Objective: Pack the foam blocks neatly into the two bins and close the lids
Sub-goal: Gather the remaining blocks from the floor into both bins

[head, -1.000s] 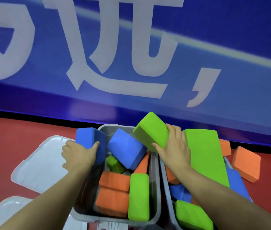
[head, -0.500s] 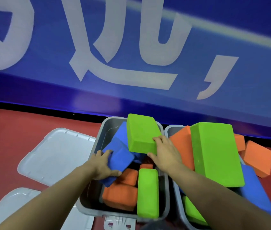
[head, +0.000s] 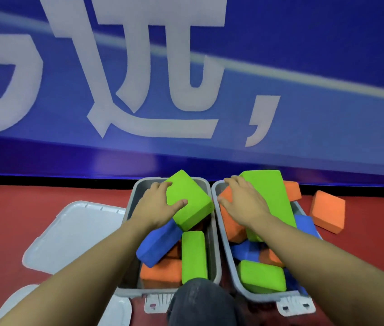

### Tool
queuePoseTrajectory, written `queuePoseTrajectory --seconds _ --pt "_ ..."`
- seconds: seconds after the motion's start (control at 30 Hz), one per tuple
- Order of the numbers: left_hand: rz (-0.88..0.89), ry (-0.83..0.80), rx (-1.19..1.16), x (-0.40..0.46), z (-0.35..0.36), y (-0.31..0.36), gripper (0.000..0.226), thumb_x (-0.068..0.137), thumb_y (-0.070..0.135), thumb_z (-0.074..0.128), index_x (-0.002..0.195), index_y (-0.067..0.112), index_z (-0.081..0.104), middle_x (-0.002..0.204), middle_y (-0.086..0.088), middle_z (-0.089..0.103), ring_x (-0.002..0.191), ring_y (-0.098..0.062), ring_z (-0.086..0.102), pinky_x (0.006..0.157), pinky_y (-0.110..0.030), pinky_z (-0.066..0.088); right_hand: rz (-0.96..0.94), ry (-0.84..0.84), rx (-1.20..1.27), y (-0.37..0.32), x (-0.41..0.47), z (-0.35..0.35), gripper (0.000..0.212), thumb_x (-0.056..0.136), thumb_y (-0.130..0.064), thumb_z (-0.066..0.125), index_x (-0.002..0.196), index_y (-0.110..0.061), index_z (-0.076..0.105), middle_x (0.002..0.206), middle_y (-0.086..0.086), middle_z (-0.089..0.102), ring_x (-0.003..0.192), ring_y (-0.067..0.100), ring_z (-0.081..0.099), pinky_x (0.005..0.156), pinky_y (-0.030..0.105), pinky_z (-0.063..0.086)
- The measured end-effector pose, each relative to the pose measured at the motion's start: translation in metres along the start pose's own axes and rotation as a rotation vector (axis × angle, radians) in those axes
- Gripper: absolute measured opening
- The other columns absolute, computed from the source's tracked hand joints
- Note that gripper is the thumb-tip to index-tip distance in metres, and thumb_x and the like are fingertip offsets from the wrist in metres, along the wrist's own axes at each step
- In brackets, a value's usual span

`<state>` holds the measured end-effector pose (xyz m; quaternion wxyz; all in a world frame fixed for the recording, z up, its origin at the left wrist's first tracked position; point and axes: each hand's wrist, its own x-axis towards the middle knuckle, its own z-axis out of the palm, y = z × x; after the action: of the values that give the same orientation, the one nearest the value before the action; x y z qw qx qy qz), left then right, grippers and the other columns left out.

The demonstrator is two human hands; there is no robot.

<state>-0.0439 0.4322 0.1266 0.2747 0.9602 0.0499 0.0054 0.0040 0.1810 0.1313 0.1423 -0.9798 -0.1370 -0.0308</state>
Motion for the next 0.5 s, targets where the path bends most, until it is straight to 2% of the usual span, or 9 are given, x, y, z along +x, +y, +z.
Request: queuePoseTrajectory --seconds 0.1,0.27,0.5 --pt "0.091 0.037 -0.008 -0.016 0.0 0.049 0.083 0.088 0.066 0.063 0.153 0.02 0.04 0.151 -0.005 0.045 0.139 -0.026 0.044 0.115 -0.042 0.038 0.047 0.019 -0.021 0.026 -0.029 -0.03 0.066 0.098 -0.05 0.056 0.154 -0.022 0.037 0.161 0.002 0.033 0.144 0.025 0.036 0.117 0.037 0.031" --pt "0.269 0.04 -0.008 -0.023 0.024 0.14 0.08 0.088 0.069 0.059 0.151 0.021 0.042 0.147 -0.003 0.047 0.136 -0.023 0.046 0.111 -0.04 0.04 0.174 0.073 -0.031 0.096 -0.074 -0.075 0.068 0.097 -0.052 0.056 0.154 -0.02 0.037 0.161 0.002 0.033 0.145 0.024 0.036 0.118 0.036 0.03" --pt "0.381 -0.102 -0.01 -0.014 0.123 0.277 0.074 0.092 0.061 0.06 0.152 0.021 0.04 0.148 -0.002 0.046 0.136 -0.023 0.046 0.112 -0.036 0.036 0.45 0.086 0.08 0.247 -0.121 -0.084 0.066 0.098 -0.051 0.053 0.155 -0.021 0.035 0.161 0.001 0.031 0.143 0.025 0.036 0.112 0.039 0.035"
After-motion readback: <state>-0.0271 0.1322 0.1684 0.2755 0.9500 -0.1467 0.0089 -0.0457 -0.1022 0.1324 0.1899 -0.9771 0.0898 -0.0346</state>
